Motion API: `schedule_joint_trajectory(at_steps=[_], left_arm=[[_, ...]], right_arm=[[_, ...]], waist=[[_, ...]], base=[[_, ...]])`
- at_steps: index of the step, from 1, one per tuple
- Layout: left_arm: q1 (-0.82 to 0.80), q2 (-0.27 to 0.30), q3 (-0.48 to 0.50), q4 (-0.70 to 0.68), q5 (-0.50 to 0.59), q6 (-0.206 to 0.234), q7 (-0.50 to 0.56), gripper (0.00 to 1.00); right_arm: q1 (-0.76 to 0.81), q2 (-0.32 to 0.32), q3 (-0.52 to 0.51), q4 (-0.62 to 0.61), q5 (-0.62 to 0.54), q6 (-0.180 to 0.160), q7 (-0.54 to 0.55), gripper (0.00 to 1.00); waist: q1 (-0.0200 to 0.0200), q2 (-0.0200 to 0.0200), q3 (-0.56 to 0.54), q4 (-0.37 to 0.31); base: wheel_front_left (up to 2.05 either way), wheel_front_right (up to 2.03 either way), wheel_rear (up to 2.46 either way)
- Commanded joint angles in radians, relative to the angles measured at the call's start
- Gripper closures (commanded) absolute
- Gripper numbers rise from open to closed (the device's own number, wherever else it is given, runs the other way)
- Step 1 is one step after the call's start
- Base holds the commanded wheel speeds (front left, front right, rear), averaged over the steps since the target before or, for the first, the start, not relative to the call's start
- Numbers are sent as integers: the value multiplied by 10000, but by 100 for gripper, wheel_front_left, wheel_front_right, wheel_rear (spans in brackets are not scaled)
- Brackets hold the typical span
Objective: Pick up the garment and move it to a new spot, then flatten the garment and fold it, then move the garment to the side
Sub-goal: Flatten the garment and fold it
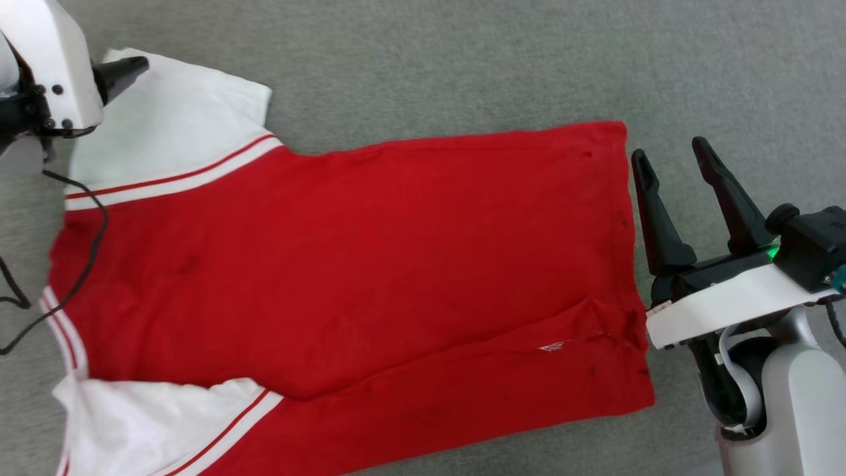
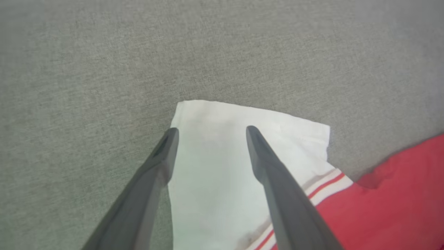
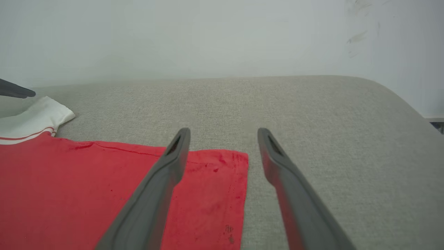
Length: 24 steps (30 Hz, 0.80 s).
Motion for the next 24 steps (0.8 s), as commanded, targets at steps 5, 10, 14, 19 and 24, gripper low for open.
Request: schedule_joint_trajectory(at_steps=[5, 10, 14, 19, 24], left_arm=[[-89, 238, -439, 823, 291, 44, 748, 0], [746, -166, -679, 1601, -182, 274, 1463, 73], [907, -499, -583, 1718, -306, 224, 1033, 100], [410, -547, -389, 1764, -58, 67, 132, 100], [-151, -724, -293, 1589, 56, -156, -403, 100]], right_arm=[[-97, 123, 170, 232, 169, -4, -97, 0], [121, 150, 84, 456, 304, -4, -21, 0], [81, 162, 9, 589, 543, -4, 222, 0], [-376, -19, -204, 1152, 1341, -4, 1092, 0], [-1342, -614, -504, 2226, 1947, 0, 2596, 0]], waist=[[-2, -1, 681, -712], [-2, -1, 678, -807], [-2, -1, 585, -757], [-2, -1, 319, -569], [-2, -1, 16, -106]], base=[[0, 0, 0], [0, 0, 0], [0, 0, 0], [0, 0, 0], [0, 0, 0]])
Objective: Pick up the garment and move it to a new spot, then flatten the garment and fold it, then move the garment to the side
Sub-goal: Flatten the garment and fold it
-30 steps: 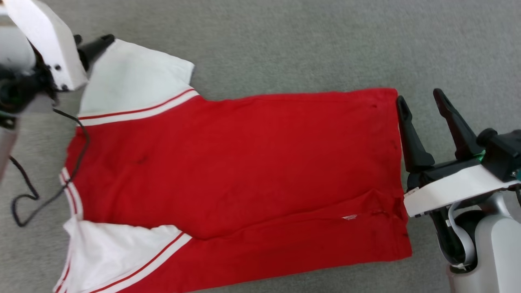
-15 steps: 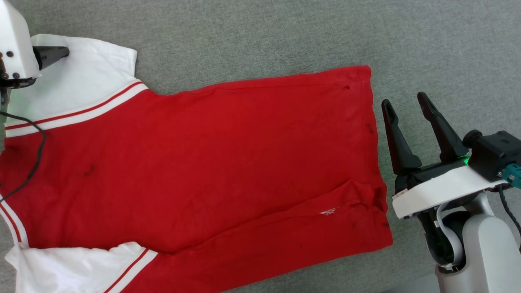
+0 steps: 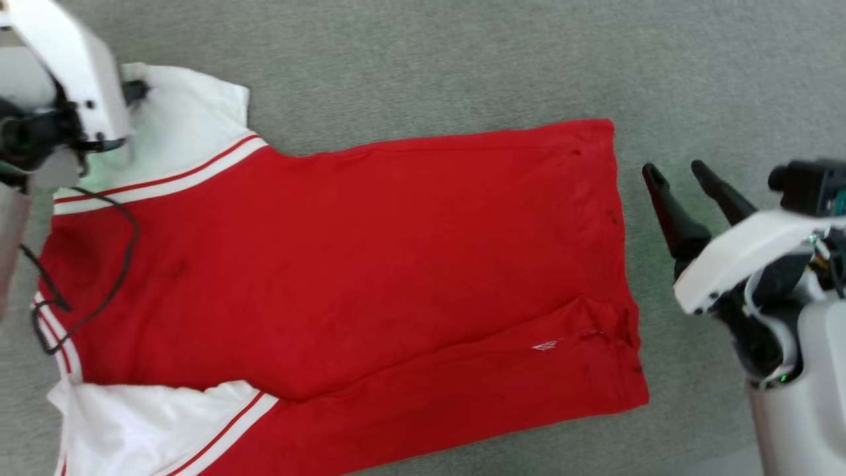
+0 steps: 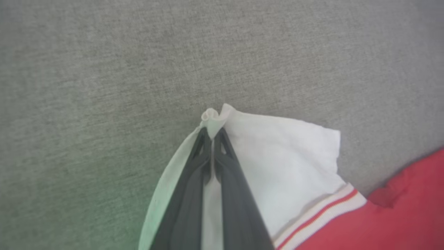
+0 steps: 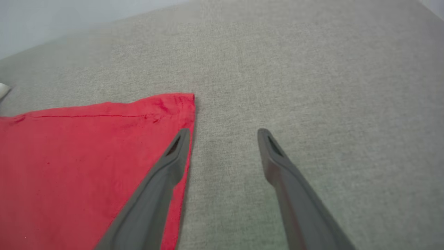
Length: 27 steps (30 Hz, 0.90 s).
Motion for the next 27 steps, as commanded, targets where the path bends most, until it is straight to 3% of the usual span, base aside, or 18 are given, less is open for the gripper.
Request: schedule_joint_trajectory(at_steps=[1, 11, 15, 16, 17, 18, 27], left_arm=[[-154, -150, -103, -114, 122, -137, -188, 100], [-548, -486, -176, -1012, 342, -479, -850, 100], [-410, -503, -233, -1250, 385, -535, -977, 100], [-375, -487, -229, -1294, 394, -546, -1027, 100], [-334, -494, -236, -1332, 414, -554, -1082, 100], [-306, -485, -239, -1360, 450, -554, -1147, 100], [367, -532, -73, -1374, 306, -580, -1960, 100]], right_arm=[[-557, -293, 31, 480, 164, 0, 613, 0], [-2576, -1035, 428, 2563, 561, 0, 3540, 0], [-2772, -967, 592, 3683, 481, 0, 4764, 0], [-2797, -934, 632, 3884, 434, 0, 5027, 18], [-2835, -887, 682, 4009, 417, 2, 5189, 85], [-2903, -834, 743, 4099, 419, 3, 5339, 100], [-3405, -1202, 594, 3294, 183, 10, 4655, 100]], waist=[[-1, -1, -206, 409], [-1, -1, -125, 1418], [-1, -1, -74, 1658], [-1, -1, -66, 1695], [-1, -1, -66, 1733], [-1, -1, -72, 1759], [-1, -1, -913, 1947]], base=[[0, 0, 0], [0, 0, 0], [0, 0, 0], [0, 0, 0], [0, 0, 0], [0, 0, 0], [0, 0, 0]])
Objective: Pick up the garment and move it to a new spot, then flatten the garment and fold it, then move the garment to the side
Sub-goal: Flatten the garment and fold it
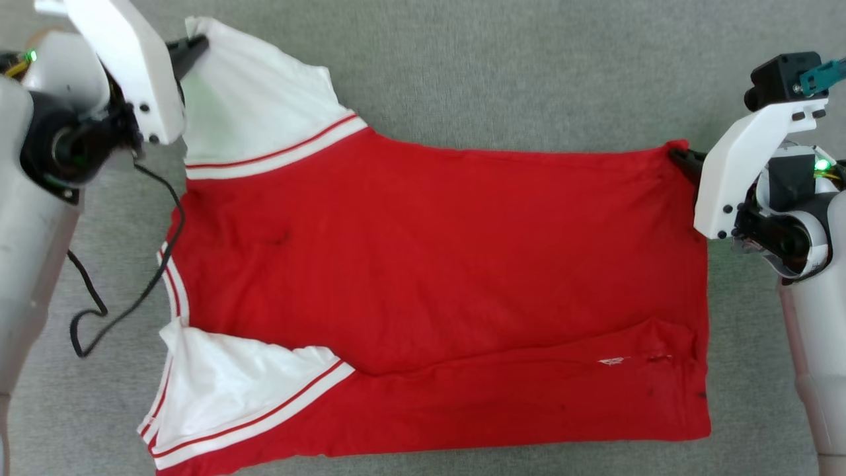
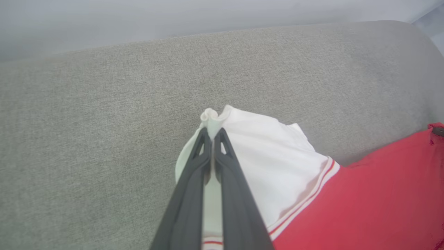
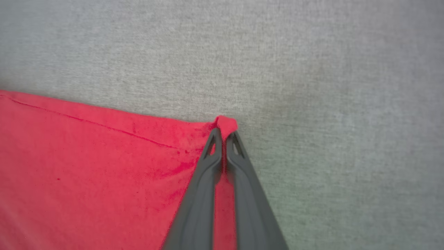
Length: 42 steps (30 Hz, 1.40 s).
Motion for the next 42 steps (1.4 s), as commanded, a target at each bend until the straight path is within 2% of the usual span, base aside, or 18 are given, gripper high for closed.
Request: schedule_joint_trajectory(at_steps=[1, 8, 17, 21, 24, 25, 26, 27, 31, 35, 38, 42], left_arm=[[341, 19, 113, -49, -111, -44, -184, 100], [2567, 214, 686, -772, -647, 292, -1697, 100], [6557, 534, 943, -2737, -927, 1621, -3230, 100], [8310, 296, 851, -3162, -1281, 2160, -3592, 100], [9248, 4, 731, -3110, -1606, 2315, -3727, 100], [9452, -154, 670, -3016, -1663, 2355, -3779, 78], [9647, -348, 583, -2950, -1736, 2313, -3815, 3], [9781, -520, 529, -2835, -1794, 2293, -3890, 0], [9909, -951, 490, -2410, -1598, 2223, -4564, 0], [9704, -1008, 566, -2474, -1028, 2137, -5573, 0], [9643, -920, 655, -2714, -496, 2361, -6302, 0], [9480, -878, 719, -3344, 224, 2790, -7162, 0]], right_arm=[[196, -14, -56, -202, 33, 8, -147, 100], [1524, -173, -558, -1203, 104, 8, -433, 100], [4297, 50, -1394, -2108, 235, 8, -546, 100], [5309, 244, -1635, -2075, 284, 8, -622, 100], [5948, 378, -1656, -2007, 219, 8, -781, 100], [6154, 414, -1633, -1956, 181, 8, -844, 85], [6343, 475, -1608, -1913, 213, 8, -942, 39], [6474, 533, -1581, -1884, 250, 8, -1081, 0], [6926, 649, -1500, -1957, 324, 8, -1734, 0], [7134, 592, -1498, -2505, 417, 8, -2362, 0], [7173, 489, -1569, -3083, 457, 8, -2452, 0], [6949, 203, -1874, -3511, 497, 8, -1912, 0]], waist=[[0, 0, -502, 97], [0, 0, -1932, 454], [0, 0, -3306, 943], [0, 0, -3623, 968], [0, 0, -3726, 963], [0, 0, -3753, 967], [0, 0, -3764, 968], [0, 0, -3794, 966], [0, 0, -3937, 941], [0, 0, -4164, 876], [0, 0, -4375, 797], [0, 0, -4611, 745]], base=[[0, 0, 0], [0, 0, 0], [0, 0, 0], [0, 0, 0], [0, 0, 0], [0, 0, 0], [0, 0, 0], [0, 0, 0], [0, 0, 0], [0, 0, 0], [0, 0, 0], [0, 0, 0]])
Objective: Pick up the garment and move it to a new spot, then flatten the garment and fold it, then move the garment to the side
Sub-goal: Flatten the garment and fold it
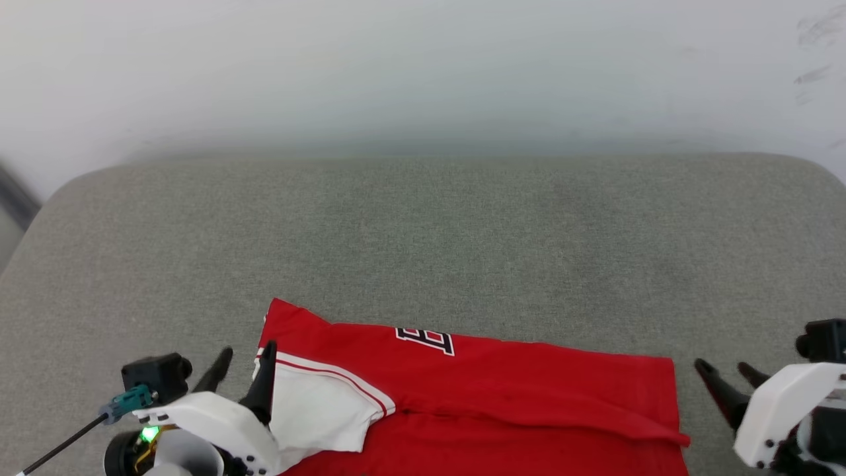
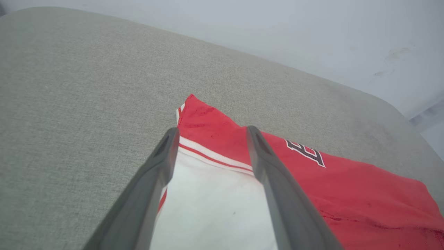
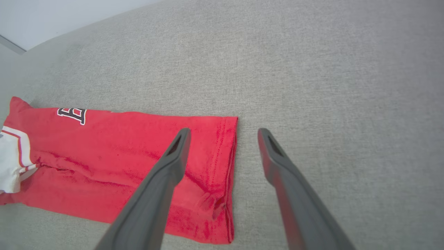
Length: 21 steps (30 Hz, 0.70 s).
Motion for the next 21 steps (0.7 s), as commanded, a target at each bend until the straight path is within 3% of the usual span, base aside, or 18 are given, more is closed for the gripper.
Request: schedule_joint_trajectory(at_steps=[1, 6, 11, 21], left_arm=[[-222, 32, 44, -297, 364, 203, -401, 0], [-235, 12, 169, -1020, 1233, 852, -1200, 0], [-127, 20, 173, -1754, 2108, 1306, -1501, 0], [-347, -92, 32, -2753, 2913, 1401, -1600, 0]], right_arm=[[-147, -224, -225, -84, -4, -4, 371, 0], [-296, -515, -744, -118, -121, -4, 1673, 0], [-10, -378, -1021, 75, -238, -4, 2718, 0], [-430, 274, -822, 1588, -245, -4, 3086, 0]], waist=[[1, 0, -135, 1], [1, 0, -233, 227], [1, 0, -167, 648], [1, 0, 678, 1365]], base=[[0, 0, 0], [0, 0, 0], [0, 0, 0], [0, 0, 0]])
